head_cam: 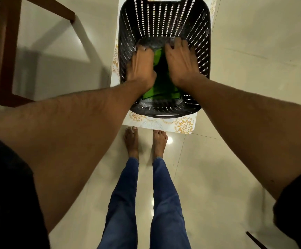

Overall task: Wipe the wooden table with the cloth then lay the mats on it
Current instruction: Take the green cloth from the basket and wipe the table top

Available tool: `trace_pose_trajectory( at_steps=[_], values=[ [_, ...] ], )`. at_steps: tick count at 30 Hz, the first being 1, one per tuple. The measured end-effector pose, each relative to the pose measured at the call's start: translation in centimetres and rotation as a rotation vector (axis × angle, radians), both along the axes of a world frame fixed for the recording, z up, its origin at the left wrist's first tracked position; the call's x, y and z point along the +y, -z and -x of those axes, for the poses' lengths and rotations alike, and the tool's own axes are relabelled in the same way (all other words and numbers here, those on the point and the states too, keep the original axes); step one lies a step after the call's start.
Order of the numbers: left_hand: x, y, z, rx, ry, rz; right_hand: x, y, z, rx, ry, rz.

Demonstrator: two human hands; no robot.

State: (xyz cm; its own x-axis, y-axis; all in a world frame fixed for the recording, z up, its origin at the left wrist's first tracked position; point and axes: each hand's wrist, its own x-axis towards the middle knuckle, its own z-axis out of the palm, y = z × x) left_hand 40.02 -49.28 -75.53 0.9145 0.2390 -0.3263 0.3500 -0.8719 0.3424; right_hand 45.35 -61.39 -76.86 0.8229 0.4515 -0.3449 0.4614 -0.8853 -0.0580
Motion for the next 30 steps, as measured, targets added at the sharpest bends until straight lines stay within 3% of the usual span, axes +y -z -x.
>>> trace_pose_trajectory(
  at_steps=[5,13,20,24,30],
  values=[
    [-1.3,-4.9,2.3,-0.038,-0.015,0.251,-1.4,-5.1,1.2,0.021,0.069,-0.142],
    [0.2,-23.6,5.4,-0.069,-0.049,0.271,-3.0,-22.9,3.9,0.186,0.134,-0.263],
    [3.4,-39.9,6.2,-0.362,-0.281,0.305,-0.7,-39.1,3.1,0.450,0.472,-0.804],
    [5.9,-43.7,6.3,-0.505,-0.500,0.391,1.8,-43.6,2.4,0.715,0.542,-1.118],
    [9.4,-47.1,8.1,-0.620,-0.677,0.463,5.7,-47.3,3.3,0.927,0.503,-1.259]
  ],
)
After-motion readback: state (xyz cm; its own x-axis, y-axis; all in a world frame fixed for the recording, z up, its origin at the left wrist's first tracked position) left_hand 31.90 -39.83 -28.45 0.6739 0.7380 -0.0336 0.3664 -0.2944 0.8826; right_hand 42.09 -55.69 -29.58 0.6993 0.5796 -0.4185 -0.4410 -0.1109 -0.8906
